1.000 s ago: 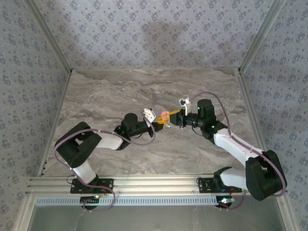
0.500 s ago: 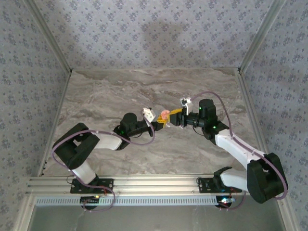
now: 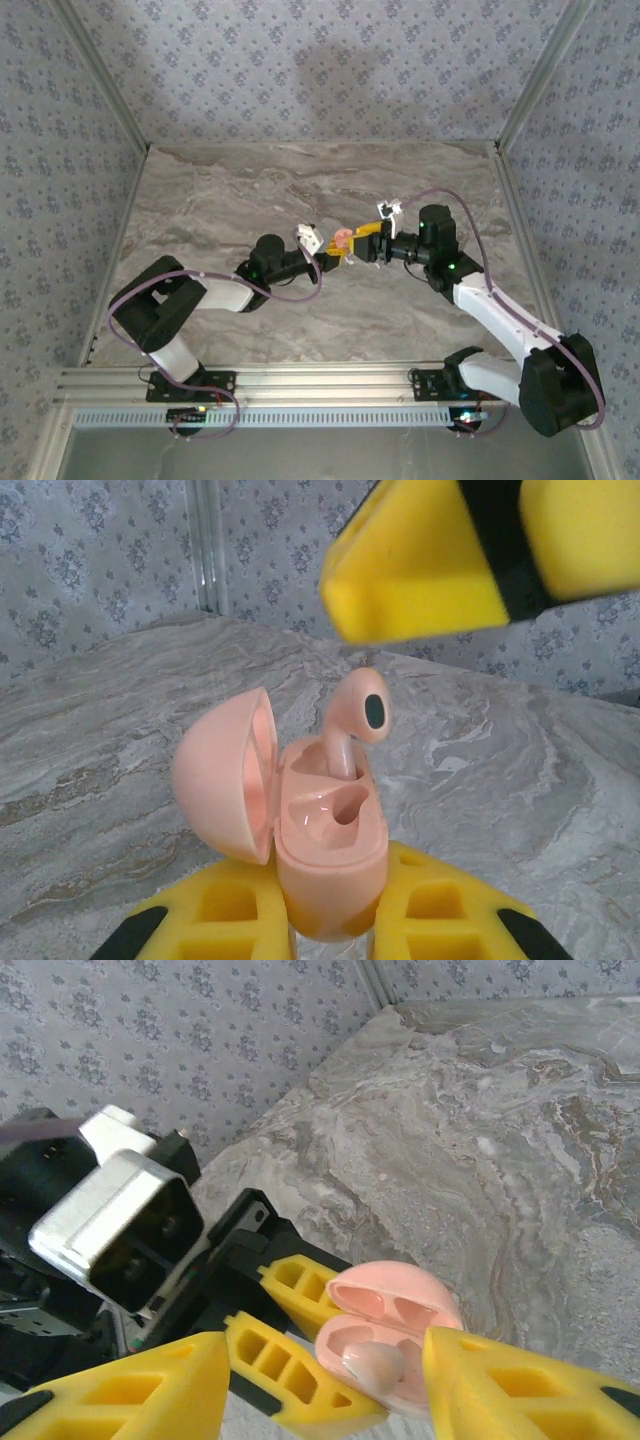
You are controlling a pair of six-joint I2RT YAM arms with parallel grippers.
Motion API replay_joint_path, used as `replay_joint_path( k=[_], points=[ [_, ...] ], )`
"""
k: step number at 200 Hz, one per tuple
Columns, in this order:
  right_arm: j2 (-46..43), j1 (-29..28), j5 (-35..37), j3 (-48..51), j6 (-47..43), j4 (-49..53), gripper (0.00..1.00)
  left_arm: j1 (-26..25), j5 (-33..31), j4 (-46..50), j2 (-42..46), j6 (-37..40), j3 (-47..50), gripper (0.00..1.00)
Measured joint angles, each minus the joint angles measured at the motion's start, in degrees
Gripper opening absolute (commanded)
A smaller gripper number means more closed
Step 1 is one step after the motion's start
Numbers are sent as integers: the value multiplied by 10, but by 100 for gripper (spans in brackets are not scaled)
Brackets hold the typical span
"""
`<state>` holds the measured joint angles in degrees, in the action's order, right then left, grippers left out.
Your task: Insert the wireless bluetooth earbuds into the charging case
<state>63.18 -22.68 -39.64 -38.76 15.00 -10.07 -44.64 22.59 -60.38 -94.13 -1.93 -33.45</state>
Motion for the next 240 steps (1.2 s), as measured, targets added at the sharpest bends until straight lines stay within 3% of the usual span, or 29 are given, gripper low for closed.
replay_joint_path(
  k=[59,140,240],
  points=[
    [-15,1,52,-148,29,216,48,-5,-17,21,11,25,1,9],
    [28,-47,164,-225,129,439,40,-13,-43,54,21,54,1,9],
    [129,-77,206,-310,130,509,41,-24,-60,75,35,71,1,9]
  ],
)
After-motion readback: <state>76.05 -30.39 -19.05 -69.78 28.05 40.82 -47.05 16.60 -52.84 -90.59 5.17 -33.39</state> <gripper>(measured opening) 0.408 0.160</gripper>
